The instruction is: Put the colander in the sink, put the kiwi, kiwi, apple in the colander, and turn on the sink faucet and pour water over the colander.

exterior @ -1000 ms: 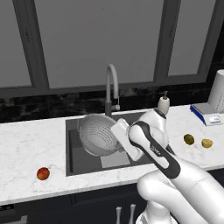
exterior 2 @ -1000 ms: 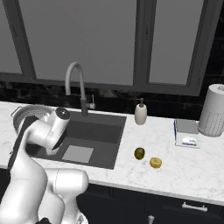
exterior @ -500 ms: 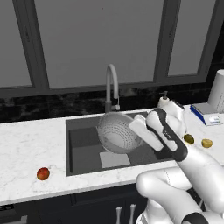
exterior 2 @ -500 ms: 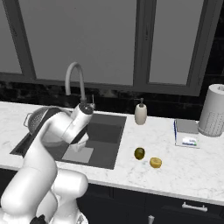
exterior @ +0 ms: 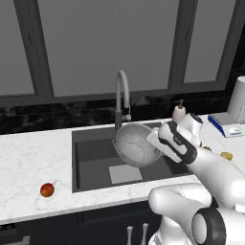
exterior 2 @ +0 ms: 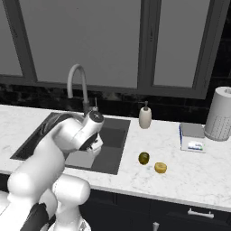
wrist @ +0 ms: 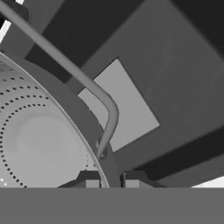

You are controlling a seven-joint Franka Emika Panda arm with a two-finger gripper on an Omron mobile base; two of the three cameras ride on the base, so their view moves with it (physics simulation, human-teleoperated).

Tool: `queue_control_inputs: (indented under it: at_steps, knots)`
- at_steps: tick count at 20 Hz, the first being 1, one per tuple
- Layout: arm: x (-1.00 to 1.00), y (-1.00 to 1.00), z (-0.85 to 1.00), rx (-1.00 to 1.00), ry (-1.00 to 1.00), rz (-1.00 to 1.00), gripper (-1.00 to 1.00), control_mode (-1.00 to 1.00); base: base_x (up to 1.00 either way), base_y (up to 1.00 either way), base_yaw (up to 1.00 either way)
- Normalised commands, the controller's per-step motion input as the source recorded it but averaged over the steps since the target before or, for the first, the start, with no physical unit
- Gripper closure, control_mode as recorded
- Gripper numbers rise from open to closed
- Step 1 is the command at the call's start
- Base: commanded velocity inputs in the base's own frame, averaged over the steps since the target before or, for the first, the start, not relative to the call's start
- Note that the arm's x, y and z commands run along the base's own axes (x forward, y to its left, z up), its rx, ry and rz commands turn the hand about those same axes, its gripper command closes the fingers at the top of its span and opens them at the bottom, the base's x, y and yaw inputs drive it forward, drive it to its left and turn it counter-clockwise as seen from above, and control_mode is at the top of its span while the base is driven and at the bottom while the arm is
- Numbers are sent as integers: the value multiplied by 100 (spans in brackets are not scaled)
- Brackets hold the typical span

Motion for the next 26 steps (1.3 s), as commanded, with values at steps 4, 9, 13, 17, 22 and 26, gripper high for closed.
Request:
queue_control_inputs:
  at_steps: [4, 9, 13, 17, 22, 26]
  knots:
    - [77, -39, -27, 1, 6, 3, 100, -100, 0, 0, 0]
    - [63, -35, -41, 4, 18, 15, 100, -100, 0, 0, 0]
    - [82, 0, -51, 0, 30, 11, 100, -100, 0, 0, 0]
    - [77, 8, -46, 0, 24, 5, 100, -100, 0, 0, 0]
    - [29, 6, -58, 0, 1, 3, 100, -100, 0, 0, 0]
    - [5, 29, -74, -4, -5, 2, 100, -100, 0, 0, 0]
